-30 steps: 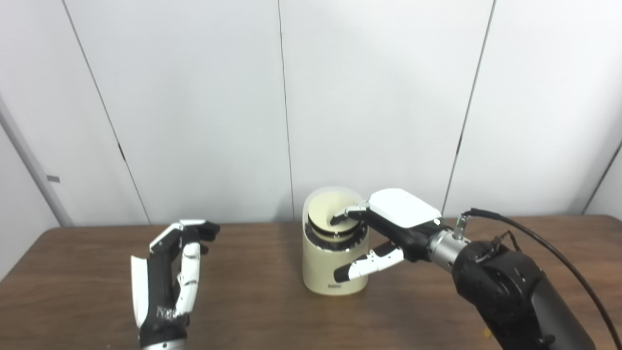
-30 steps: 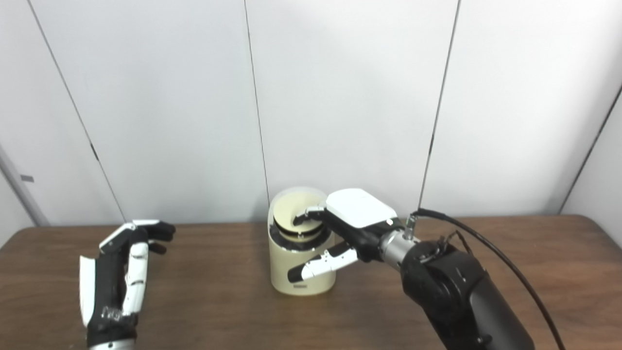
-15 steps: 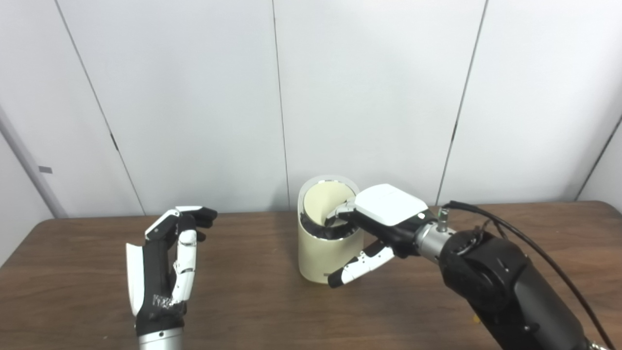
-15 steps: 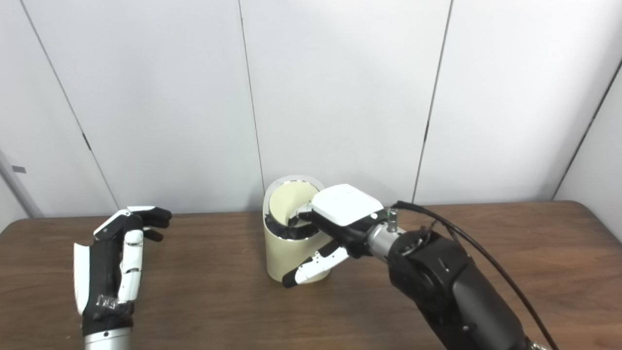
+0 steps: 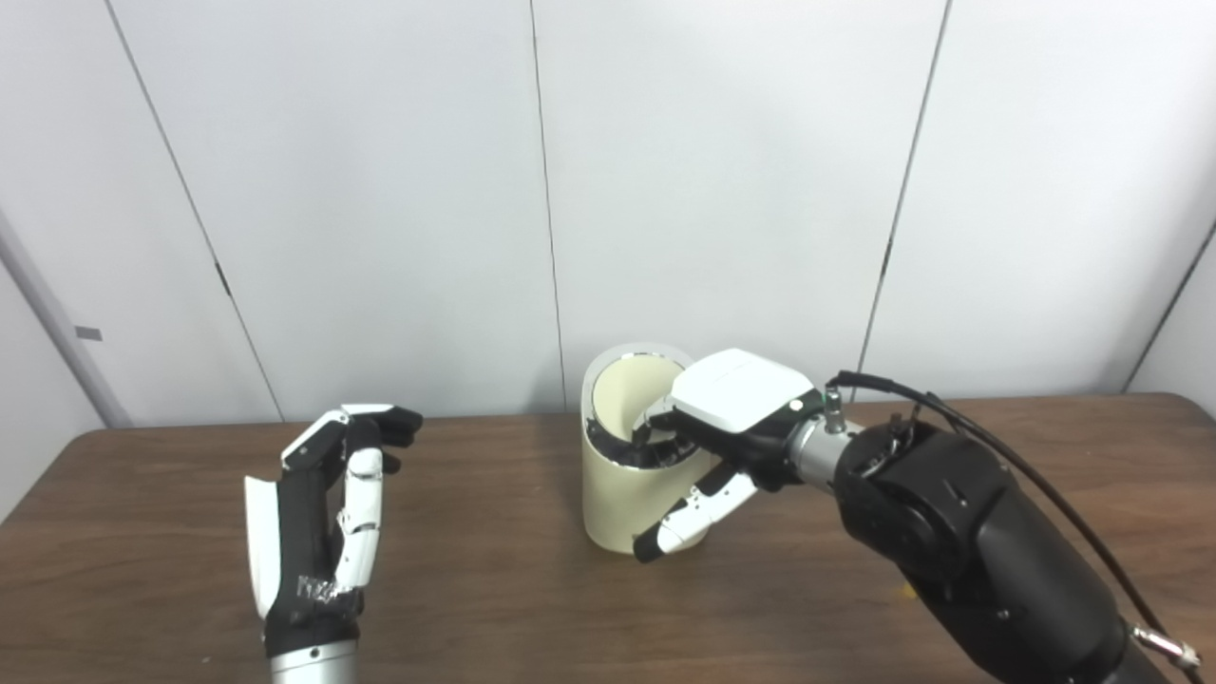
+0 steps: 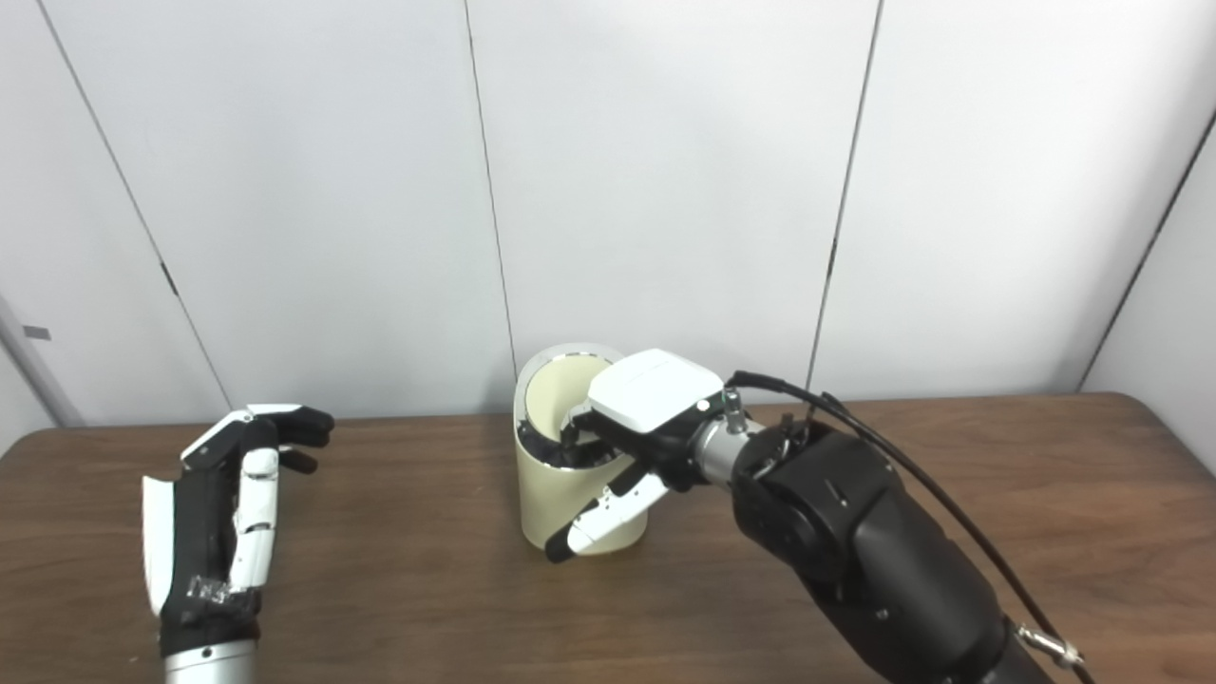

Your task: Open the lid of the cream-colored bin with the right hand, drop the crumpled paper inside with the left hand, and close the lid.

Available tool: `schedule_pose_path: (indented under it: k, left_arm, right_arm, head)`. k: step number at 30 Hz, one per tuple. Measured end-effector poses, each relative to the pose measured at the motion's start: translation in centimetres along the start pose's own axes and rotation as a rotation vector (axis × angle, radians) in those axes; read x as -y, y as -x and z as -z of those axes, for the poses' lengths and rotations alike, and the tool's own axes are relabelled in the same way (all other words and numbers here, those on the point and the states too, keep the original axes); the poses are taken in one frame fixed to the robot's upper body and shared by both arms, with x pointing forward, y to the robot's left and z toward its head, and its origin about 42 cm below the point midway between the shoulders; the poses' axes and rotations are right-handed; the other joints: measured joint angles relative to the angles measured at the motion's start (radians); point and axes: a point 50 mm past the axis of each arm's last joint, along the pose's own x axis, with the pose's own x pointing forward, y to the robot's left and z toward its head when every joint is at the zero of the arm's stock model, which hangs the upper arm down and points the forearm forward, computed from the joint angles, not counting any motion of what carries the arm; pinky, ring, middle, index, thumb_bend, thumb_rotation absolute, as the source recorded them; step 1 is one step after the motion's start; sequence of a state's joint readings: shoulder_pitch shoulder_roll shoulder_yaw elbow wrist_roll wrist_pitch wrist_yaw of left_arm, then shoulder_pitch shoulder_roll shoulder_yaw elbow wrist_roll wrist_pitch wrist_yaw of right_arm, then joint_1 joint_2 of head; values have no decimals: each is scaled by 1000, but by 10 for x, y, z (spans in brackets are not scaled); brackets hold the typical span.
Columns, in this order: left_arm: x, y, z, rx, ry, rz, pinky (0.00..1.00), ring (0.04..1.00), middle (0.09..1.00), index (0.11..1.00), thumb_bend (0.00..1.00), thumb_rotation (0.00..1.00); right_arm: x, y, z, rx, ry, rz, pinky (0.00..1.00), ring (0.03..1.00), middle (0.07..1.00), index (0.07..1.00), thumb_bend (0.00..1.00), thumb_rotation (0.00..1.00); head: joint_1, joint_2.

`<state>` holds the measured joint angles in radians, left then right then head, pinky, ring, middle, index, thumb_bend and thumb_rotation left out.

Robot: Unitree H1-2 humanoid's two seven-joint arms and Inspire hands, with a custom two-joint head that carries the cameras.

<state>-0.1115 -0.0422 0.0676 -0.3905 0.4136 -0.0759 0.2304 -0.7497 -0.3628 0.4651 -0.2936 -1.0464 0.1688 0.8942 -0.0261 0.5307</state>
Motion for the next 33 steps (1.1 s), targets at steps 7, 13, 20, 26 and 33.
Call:
schedule_pose_path:
  k: [7, 13, 20, 26, 33]
  left_arm:
    - [0, 0, 0, -10, -1, -1, 456, 559, 573, 525, 398, 950]
    - [0, 0, 0, -11, -1, -1, 458, 561, 572, 524, 393, 943]
    - [-1, 0, 1, -12, 2, -3, 459, 563, 576, 525, 397, 926]
    - [-1, 0, 1, -16, 12, -2, 461, 563, 576, 526, 396, 916]
    - [0, 0, 1, -16, 13, -1, 464, 563, 577, 525, 407, 910]
  right_arm:
    - [0, -8, -2, -8, -2, -12, 829, 874, 823, 748, 999, 980]
    - [-1, 0, 3, -8, -40, 4, 803, 862, 829, 783, 999, 961]
    - [-21, 30, 9, 8, -203, 124, 784, 854, 828, 793, 946, 856]
    - [-10, 45, 17, -8, -220, 260, 809, 879, 847, 812, 911, 811]
    - [-14, 48, 21, -20, -245, 273, 787, 869, 844, 810, 908, 776]
  head:
    - [2, 0]
    - [2, -6]
    - [-3, -12]
    - [-5, -18]
    - [-3, -21]
